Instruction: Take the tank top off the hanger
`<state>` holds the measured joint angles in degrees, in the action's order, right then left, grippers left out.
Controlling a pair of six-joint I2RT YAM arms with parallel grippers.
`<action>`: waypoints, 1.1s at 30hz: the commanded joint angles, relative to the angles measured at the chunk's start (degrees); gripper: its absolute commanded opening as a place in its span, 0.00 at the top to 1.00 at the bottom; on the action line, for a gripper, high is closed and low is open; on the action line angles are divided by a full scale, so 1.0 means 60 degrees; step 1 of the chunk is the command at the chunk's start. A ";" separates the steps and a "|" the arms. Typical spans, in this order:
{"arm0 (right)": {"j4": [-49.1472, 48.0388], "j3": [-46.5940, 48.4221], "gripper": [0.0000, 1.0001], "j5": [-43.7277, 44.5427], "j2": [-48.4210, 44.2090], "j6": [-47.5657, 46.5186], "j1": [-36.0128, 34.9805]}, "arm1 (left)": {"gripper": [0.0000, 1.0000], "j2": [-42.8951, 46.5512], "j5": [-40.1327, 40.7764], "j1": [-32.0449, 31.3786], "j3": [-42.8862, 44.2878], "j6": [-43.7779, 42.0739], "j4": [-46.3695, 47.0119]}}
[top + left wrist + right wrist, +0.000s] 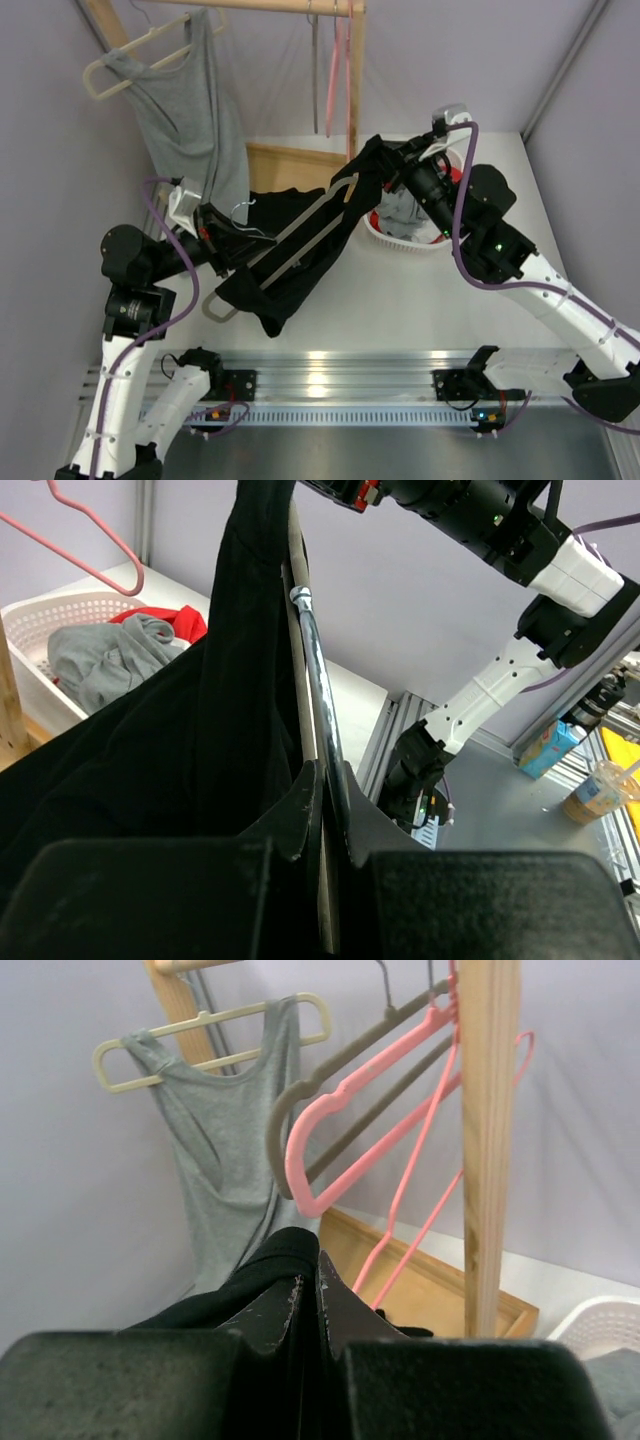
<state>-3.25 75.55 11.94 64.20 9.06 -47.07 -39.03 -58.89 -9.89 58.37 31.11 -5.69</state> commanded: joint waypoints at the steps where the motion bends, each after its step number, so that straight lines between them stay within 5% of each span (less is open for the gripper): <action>1: 0.0041 0.0358 1.00 0.1113 -0.0373 -0.0250 0.0242 | 1.00 0.0132 -0.1434 -0.0256 0.0071 -0.0029 0.0451; 7: 0.0512 -0.0153 1.00 0.1788 -0.0723 -0.0675 0.0345 | 1.00 0.0395 -0.1347 -0.0373 0.0467 -0.0366 0.0436; 13: 0.0147 -0.2232 1.00 0.0062 -0.2142 -0.0851 0.0359 | 1.00 0.0528 0.0363 -0.0373 0.0818 -0.0674 0.0436; 21: -0.1230 -0.5280 1.00 -0.1959 -0.3860 -0.0676 0.0359 | 1.00 -0.0424 0.0806 -0.0373 0.1594 -0.0542 0.0451; 26: -0.2634 -0.6116 1.00 -0.4328 -0.3292 0.0347 0.0112 | 1.00 -0.0805 0.1275 -0.0373 0.1946 -0.0308 0.0451; 30: -0.4640 -0.6555 1.00 -0.4336 -0.2238 0.0688 -0.1058 | 1.00 -0.0996 0.1261 -0.0548 0.2180 -0.0293 0.0466; 33: -0.5902 -0.6586 0.81 -0.3531 -0.1199 0.0118 -0.2347 | 1.00 -0.0967 0.1261 -0.0811 0.2356 -0.0366 0.0568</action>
<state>-23.18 36.03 -9.19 52.36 10.85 -54.89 -45.80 -51.92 -13.17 68.77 28.60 -6.09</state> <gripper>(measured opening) 0.131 0.044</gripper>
